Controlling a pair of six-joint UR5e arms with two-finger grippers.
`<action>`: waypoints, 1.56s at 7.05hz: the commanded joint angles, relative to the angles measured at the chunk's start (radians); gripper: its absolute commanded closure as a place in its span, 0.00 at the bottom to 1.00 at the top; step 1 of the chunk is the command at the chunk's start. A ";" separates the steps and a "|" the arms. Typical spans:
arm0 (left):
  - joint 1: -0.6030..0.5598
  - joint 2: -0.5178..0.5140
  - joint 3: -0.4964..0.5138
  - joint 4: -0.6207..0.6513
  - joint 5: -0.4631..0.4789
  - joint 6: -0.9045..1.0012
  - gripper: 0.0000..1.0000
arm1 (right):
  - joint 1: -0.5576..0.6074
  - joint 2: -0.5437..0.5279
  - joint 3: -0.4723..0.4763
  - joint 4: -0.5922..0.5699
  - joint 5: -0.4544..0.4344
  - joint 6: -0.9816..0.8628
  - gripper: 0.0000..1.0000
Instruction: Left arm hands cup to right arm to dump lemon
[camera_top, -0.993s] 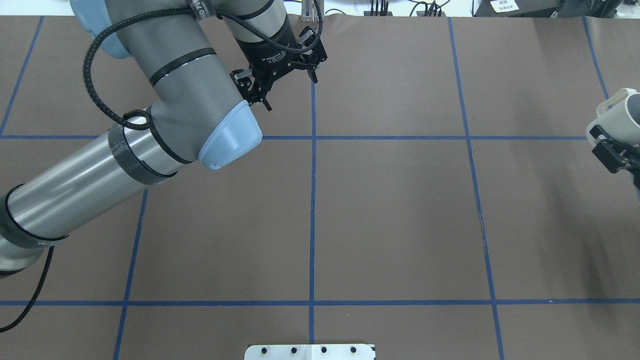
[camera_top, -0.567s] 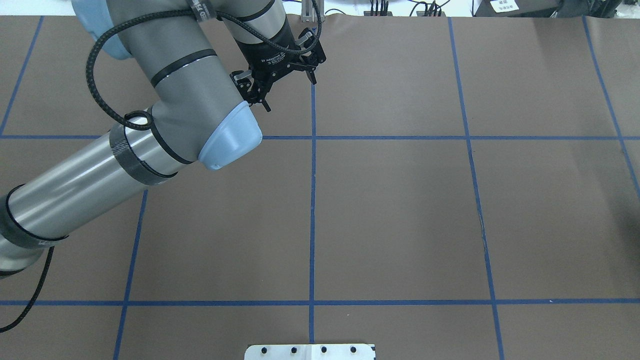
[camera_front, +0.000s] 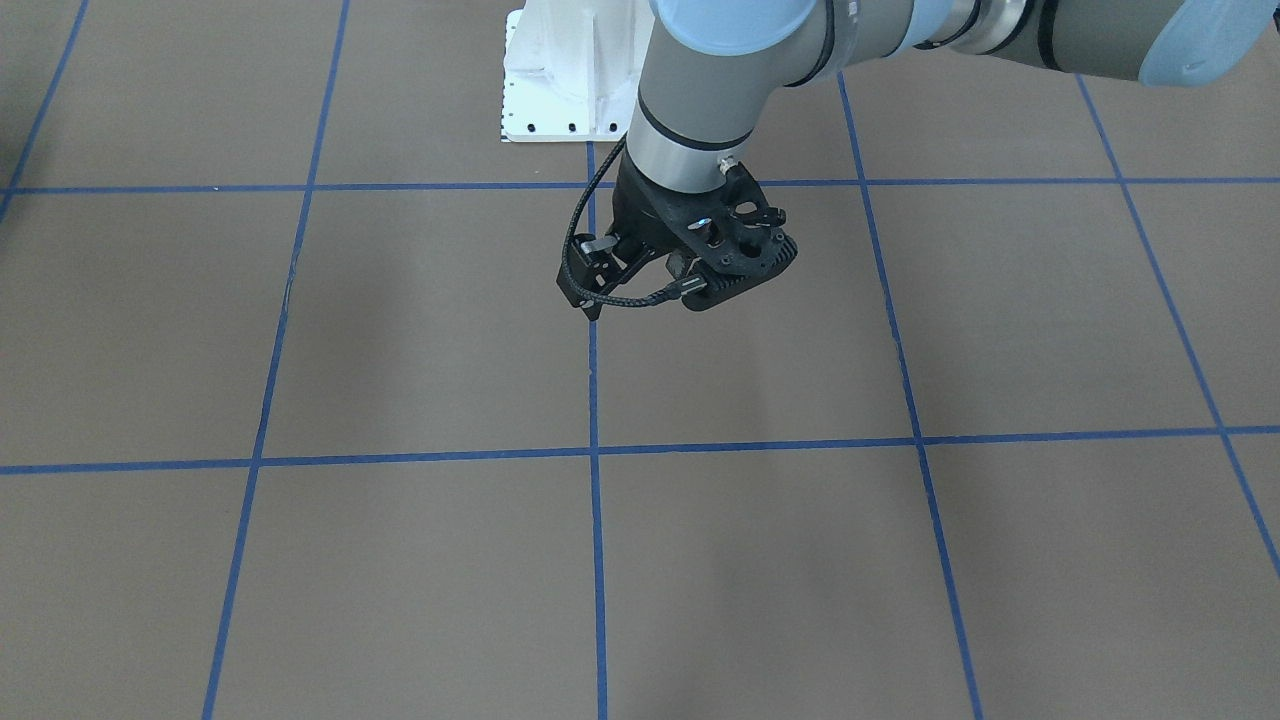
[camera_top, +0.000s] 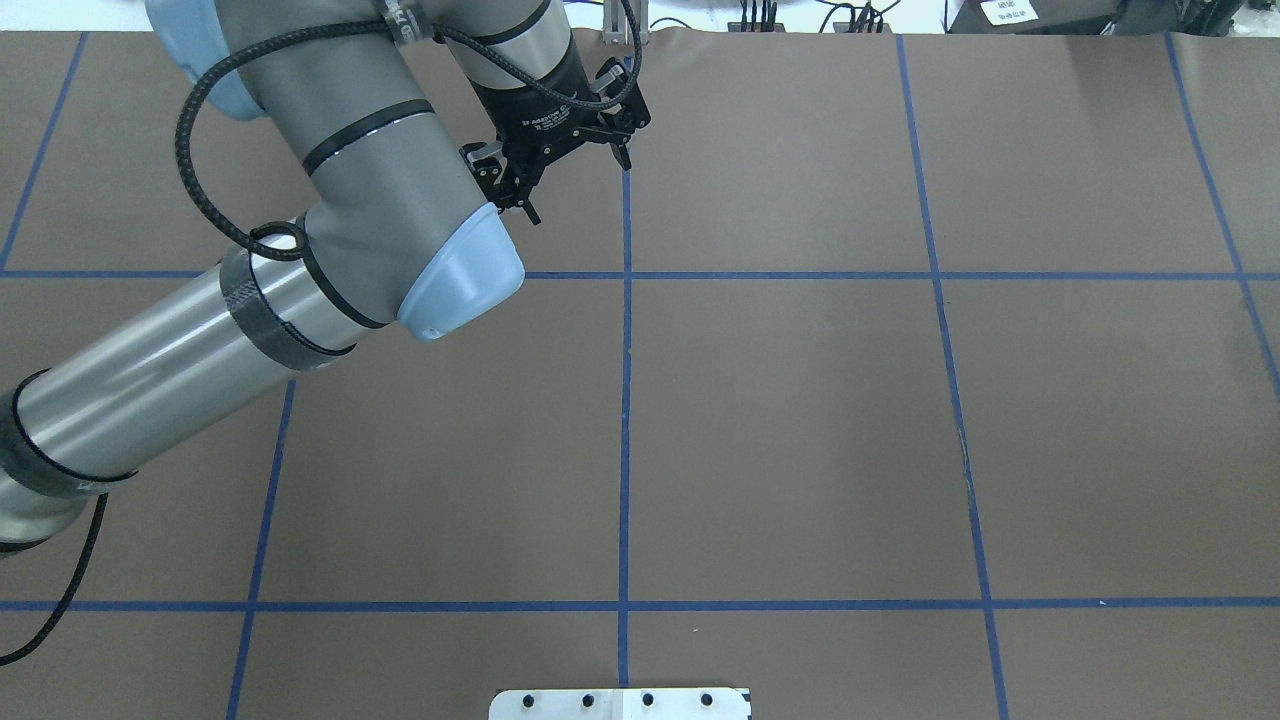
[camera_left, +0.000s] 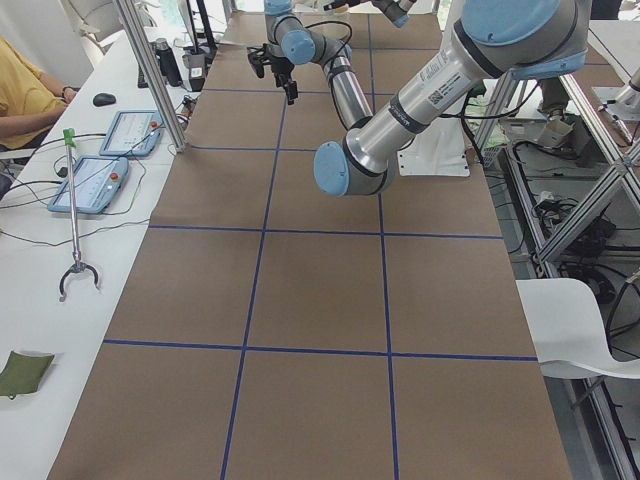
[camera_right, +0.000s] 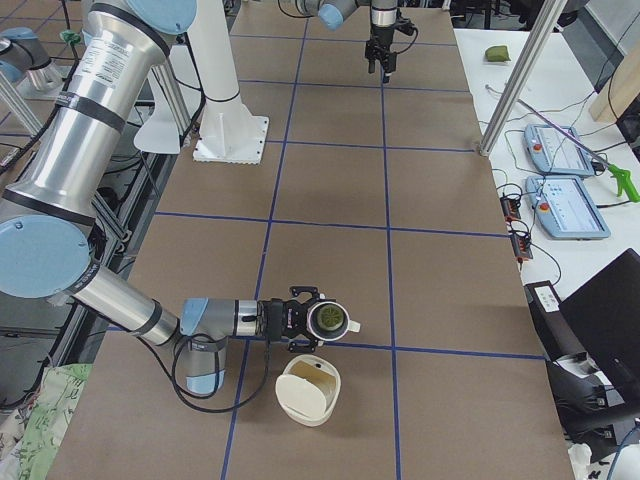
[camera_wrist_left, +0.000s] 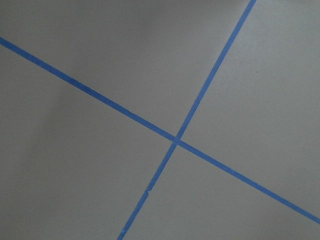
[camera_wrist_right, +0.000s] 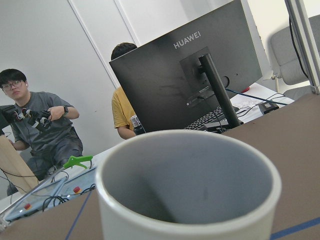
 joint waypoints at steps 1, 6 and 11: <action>0.000 -0.001 -0.001 0.000 0.000 0.000 0.00 | 0.013 0.009 -0.010 0.036 0.002 0.232 0.81; -0.001 -0.009 -0.006 0.002 0.012 0.000 0.00 | 0.053 0.018 -0.038 0.056 0.003 0.704 0.81; -0.002 -0.026 -0.016 0.009 0.048 -0.002 0.00 | 0.062 0.043 -0.119 0.180 0.003 1.114 0.80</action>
